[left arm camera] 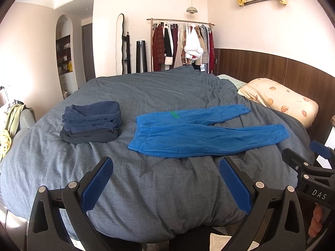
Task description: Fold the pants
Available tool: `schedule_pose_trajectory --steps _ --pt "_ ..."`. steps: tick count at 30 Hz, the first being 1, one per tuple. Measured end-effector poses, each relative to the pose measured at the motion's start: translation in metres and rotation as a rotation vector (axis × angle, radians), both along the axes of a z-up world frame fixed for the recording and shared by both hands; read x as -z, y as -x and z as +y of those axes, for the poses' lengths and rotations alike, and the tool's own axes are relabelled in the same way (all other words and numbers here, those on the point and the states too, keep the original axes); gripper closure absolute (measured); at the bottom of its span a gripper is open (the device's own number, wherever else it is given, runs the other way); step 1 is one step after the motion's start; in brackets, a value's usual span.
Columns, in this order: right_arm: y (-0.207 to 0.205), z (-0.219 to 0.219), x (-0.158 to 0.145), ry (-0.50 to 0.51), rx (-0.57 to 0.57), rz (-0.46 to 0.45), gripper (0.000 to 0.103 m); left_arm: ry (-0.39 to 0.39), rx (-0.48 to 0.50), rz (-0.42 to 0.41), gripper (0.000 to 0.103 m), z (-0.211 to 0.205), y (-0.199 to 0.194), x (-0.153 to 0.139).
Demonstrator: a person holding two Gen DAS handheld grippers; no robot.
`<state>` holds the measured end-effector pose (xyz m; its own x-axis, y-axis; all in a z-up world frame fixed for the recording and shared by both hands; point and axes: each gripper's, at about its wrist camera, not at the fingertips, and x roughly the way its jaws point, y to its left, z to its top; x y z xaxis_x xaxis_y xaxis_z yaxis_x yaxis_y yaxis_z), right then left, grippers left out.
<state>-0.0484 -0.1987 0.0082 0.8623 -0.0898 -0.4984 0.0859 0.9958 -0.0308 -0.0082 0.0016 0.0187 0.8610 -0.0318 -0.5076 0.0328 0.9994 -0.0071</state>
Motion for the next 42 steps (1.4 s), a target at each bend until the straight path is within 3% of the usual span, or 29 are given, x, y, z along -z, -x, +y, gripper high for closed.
schedule_pose_trajectory --steps 42 --pt "0.0058 0.0054 -0.0107 0.015 -0.022 -0.035 0.001 -0.015 -0.001 -0.020 0.000 0.0008 0.0093 -0.0058"
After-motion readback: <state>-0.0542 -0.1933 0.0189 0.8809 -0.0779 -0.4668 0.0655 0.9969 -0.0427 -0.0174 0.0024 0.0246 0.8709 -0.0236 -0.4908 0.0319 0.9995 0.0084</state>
